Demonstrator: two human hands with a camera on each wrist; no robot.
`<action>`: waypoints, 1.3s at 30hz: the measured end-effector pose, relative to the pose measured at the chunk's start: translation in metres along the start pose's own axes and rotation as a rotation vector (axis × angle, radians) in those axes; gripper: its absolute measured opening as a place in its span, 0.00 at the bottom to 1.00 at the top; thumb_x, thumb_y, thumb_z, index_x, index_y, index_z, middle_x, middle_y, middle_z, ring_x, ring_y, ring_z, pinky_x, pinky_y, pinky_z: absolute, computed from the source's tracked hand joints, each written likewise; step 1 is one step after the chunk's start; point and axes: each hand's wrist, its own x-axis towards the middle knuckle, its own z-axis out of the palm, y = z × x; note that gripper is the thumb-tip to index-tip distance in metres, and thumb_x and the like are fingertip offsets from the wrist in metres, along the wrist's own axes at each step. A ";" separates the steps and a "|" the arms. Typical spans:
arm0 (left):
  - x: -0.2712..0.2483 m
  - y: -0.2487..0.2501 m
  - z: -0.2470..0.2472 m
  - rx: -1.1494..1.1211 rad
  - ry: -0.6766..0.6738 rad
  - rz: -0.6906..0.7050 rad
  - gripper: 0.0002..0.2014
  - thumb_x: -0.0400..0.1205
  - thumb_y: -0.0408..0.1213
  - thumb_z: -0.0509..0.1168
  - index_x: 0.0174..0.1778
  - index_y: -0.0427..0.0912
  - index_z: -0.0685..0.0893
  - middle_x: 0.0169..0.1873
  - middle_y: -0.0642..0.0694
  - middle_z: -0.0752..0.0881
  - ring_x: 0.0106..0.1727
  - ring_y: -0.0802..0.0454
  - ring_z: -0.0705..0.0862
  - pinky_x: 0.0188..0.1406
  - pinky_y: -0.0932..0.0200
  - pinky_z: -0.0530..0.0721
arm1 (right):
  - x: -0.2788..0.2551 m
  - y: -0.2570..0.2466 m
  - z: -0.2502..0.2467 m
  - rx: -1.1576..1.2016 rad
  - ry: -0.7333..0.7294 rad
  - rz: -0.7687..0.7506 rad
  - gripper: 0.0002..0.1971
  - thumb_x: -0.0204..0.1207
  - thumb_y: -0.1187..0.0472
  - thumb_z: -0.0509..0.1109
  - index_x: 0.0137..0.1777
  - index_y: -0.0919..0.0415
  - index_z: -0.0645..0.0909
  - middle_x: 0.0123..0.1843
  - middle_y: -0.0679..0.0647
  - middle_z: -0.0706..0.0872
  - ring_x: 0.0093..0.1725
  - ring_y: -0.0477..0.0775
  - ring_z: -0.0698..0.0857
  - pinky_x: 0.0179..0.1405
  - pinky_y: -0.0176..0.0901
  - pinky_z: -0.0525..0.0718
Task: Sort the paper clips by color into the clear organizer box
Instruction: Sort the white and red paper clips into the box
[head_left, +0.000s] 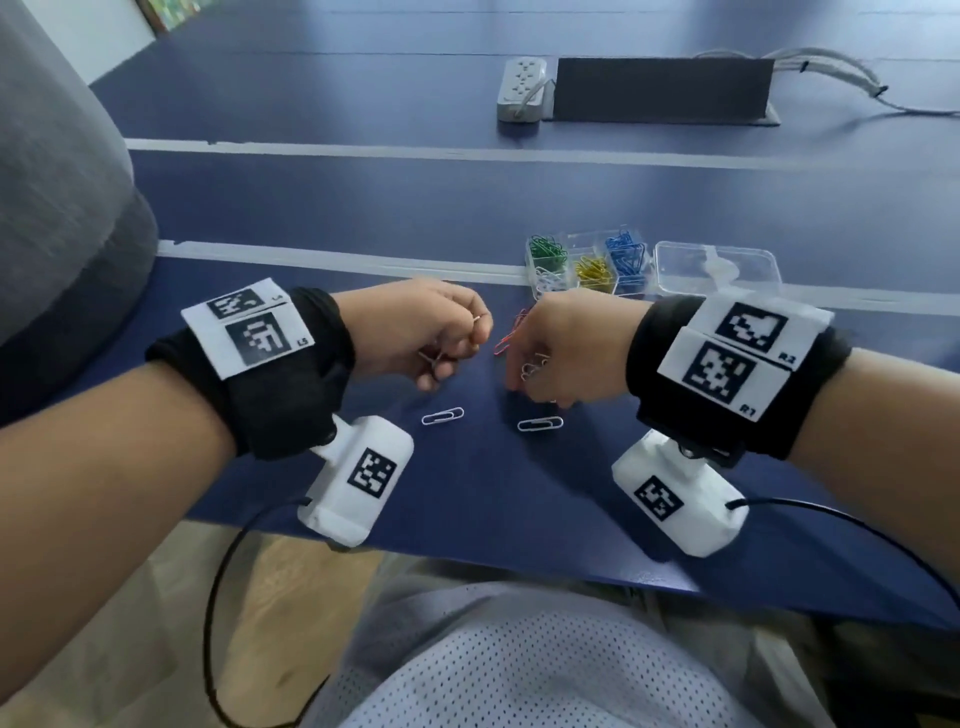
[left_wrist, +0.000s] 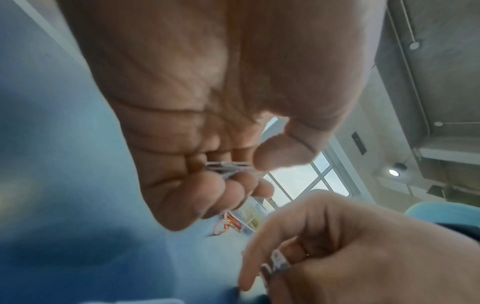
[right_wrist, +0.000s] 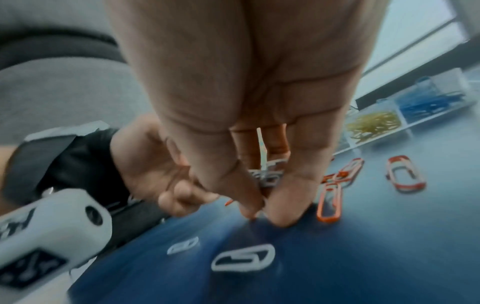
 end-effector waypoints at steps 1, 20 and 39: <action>-0.001 -0.001 -0.001 0.069 0.013 -0.011 0.06 0.61 0.30 0.56 0.32 0.41 0.74 0.22 0.47 0.73 0.21 0.53 0.70 0.17 0.66 0.70 | -0.001 0.002 -0.003 0.015 -0.002 0.021 0.13 0.71 0.62 0.64 0.48 0.54 0.89 0.31 0.49 0.85 0.39 0.52 0.84 0.42 0.37 0.83; -0.023 -0.004 0.014 1.046 0.191 0.151 0.10 0.73 0.34 0.66 0.44 0.49 0.90 0.27 0.57 0.80 0.39 0.52 0.83 0.46 0.59 0.84 | -0.018 -0.012 0.021 -0.427 0.058 -0.203 0.12 0.77 0.62 0.61 0.56 0.60 0.82 0.54 0.58 0.84 0.51 0.64 0.82 0.39 0.43 0.69; 0.036 0.031 0.000 0.236 0.386 0.173 0.12 0.74 0.23 0.66 0.34 0.44 0.89 0.32 0.35 0.88 0.32 0.46 0.85 0.48 0.47 0.90 | 0.050 0.037 -0.047 0.071 0.382 0.237 0.11 0.70 0.62 0.70 0.49 0.55 0.91 0.47 0.55 0.90 0.51 0.58 0.87 0.51 0.43 0.86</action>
